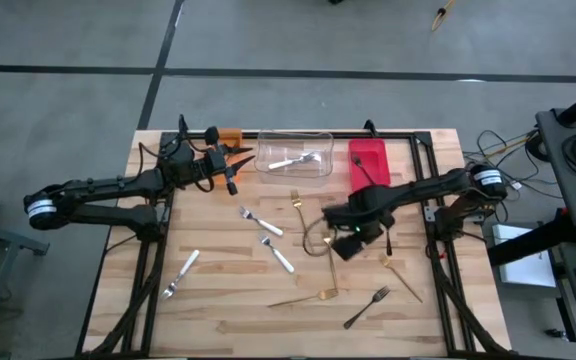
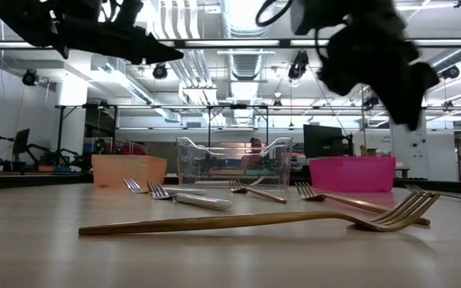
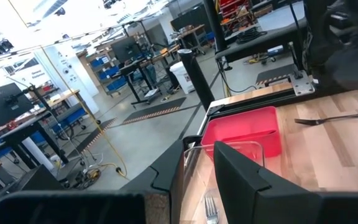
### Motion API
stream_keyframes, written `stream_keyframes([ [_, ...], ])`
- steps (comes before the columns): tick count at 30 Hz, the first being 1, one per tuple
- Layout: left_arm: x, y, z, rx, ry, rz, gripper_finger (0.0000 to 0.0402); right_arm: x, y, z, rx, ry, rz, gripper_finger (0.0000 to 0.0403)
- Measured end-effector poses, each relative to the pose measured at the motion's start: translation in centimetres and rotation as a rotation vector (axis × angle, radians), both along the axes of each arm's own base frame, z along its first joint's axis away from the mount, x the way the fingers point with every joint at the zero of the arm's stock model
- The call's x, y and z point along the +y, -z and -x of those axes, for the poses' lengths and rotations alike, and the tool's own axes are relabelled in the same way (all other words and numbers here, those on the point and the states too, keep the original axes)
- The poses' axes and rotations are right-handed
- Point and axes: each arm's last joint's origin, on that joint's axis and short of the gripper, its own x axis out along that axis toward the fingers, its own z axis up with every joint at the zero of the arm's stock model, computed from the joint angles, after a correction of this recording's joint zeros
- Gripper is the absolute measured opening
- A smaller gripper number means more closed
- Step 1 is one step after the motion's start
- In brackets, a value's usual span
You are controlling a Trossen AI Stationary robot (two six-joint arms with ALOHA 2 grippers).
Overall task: Sort silverware by color (type)
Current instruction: Put the black fork into the orange bin
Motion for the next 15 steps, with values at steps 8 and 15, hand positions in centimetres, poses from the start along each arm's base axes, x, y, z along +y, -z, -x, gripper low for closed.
stream_keyframes([
  [8,0.0,-0.1,0.0,-0.004,0.000,0.005,0.0071,3.1,0.1,2.2,0.068,0.016,0.019,0.0146],
  [15,0.0,-0.1,0.0,-0.004,0.000,0.005,0.0071,4.1,0.4,5.1,0.035,0.067,0.081,0.0117],
])
